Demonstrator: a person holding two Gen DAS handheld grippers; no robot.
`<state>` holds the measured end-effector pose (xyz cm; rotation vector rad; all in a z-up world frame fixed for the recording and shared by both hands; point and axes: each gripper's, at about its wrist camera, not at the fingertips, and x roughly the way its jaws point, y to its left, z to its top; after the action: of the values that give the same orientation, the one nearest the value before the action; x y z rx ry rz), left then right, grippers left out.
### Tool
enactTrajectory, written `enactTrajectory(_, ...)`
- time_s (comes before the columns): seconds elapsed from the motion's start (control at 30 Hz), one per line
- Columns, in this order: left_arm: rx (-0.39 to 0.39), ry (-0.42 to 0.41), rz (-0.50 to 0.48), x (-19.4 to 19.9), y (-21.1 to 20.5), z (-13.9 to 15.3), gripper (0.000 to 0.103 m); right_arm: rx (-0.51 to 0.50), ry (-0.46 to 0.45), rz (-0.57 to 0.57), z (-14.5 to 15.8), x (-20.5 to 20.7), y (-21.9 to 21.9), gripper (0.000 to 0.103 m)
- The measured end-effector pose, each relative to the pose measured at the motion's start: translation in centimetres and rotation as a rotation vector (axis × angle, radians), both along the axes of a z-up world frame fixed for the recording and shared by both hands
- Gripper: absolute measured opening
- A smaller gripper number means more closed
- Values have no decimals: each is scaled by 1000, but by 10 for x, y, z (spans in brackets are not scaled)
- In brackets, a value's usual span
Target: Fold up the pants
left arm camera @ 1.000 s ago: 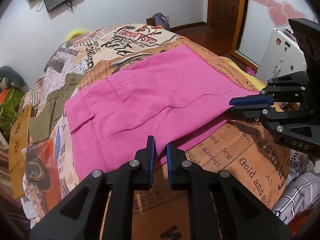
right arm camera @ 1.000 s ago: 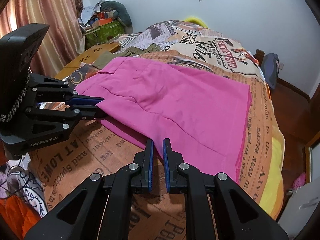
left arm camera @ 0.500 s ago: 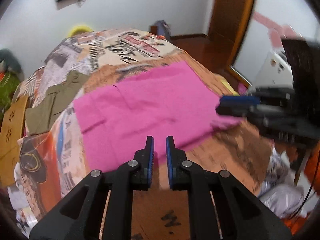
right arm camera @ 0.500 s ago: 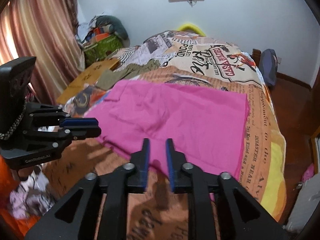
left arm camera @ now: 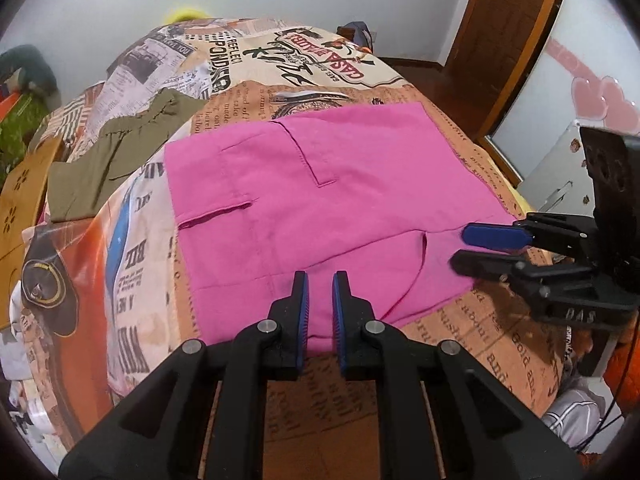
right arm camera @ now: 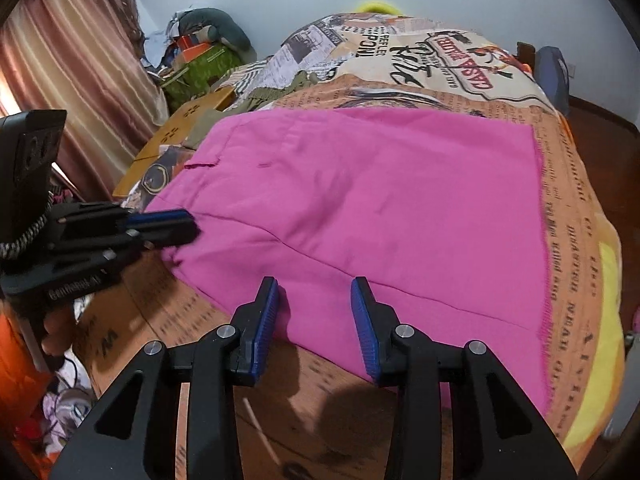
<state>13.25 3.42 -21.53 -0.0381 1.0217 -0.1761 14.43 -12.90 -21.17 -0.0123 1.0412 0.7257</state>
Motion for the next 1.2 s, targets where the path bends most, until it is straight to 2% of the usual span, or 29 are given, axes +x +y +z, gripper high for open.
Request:
enactTrajectory(0.2,17,-3,36,-8,13,1,12,-41,15,-94,-9,-1,-42,34)
enactTrajectory(0.27,15,-4,50,-13,17,0,20,-57,33,-147,-14,2,-61,34)
enactTrajectory(0.37,-11,-4,72,-16,25,-3,26,-80,53,-206,-19,3,-82,34)
enactTrajectory(0.43,-30,-6,85,-18,27,-4,26,-109,55,-242,-23,1,-93,34)
enactTrajectory(0.57,-15,-12,88,-20,24,-5,26,-82,80,-259,-22,-3,-101,34)
enactTrajectory(0.77,42,-16,74,-18,23,11,28,-125,23,-233,-6,-1,-94,35)
enactTrajectory(0.83,63,-41,93,-14,29,20,28,-110,-5,-235,5,2,-95,35)
enactTrajectory(0.93,47,-60,113,-6,40,31,28,-81,-43,-244,20,12,-95,35)
enactTrajectory(1.2,76,-128,153,40,57,57,28,-22,-147,-267,56,47,-88,35)
